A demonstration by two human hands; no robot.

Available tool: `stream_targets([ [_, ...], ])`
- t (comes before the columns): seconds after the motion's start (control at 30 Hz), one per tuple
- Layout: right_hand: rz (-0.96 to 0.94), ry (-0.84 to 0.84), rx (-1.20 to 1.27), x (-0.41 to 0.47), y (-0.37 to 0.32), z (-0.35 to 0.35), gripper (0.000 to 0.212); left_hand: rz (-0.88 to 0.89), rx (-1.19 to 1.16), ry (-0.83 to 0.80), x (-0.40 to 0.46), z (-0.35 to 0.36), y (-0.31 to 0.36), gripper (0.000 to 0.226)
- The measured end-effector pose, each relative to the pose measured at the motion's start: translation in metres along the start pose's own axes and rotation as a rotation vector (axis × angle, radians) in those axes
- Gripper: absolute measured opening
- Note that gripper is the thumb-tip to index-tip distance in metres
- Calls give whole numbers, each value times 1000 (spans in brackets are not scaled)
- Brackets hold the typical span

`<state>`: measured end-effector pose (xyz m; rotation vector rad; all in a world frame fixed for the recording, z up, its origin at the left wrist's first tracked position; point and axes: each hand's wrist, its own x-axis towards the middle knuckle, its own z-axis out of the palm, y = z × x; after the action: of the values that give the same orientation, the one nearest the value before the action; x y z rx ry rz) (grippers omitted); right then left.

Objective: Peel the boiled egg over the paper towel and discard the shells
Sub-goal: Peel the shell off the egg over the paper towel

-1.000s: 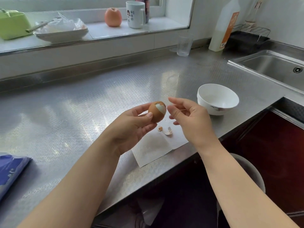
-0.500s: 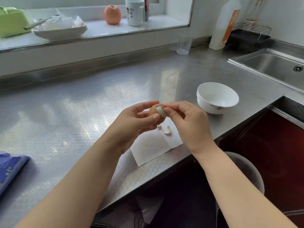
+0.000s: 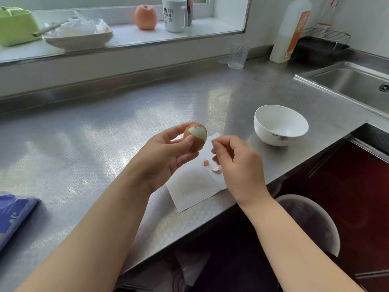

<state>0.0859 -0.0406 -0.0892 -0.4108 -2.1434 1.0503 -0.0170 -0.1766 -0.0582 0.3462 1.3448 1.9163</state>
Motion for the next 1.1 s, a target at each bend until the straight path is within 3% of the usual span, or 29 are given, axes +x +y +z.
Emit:
stream_targets([
  [0.23, 117, -316, -84, 7, -1, -12, 18, -14, 29, 7, -1, 0, 1, 38],
  [0.37, 184, -162, 44, 16, -4, -17, 16, -29, 14, -5, -2, 2, 1, 40],
  [0.53, 266, -161, 306, 18, -16, -10, 18, -26, 9, -54, -2, 2, -3, 41],
  [0.73, 259, -72, 252, 14, -11, -1, 14, 35, 124, 3, -2, 5, -6, 51],
  [0.93, -64, 69, -121, 8, -12, 4, 12, 46, 118, 38, -2, 8, -10, 44],
  [1.1, -134, 134, -137, 7, -10, 7, 11, 19, 71, 39, -2, 7, -8, 40],
])
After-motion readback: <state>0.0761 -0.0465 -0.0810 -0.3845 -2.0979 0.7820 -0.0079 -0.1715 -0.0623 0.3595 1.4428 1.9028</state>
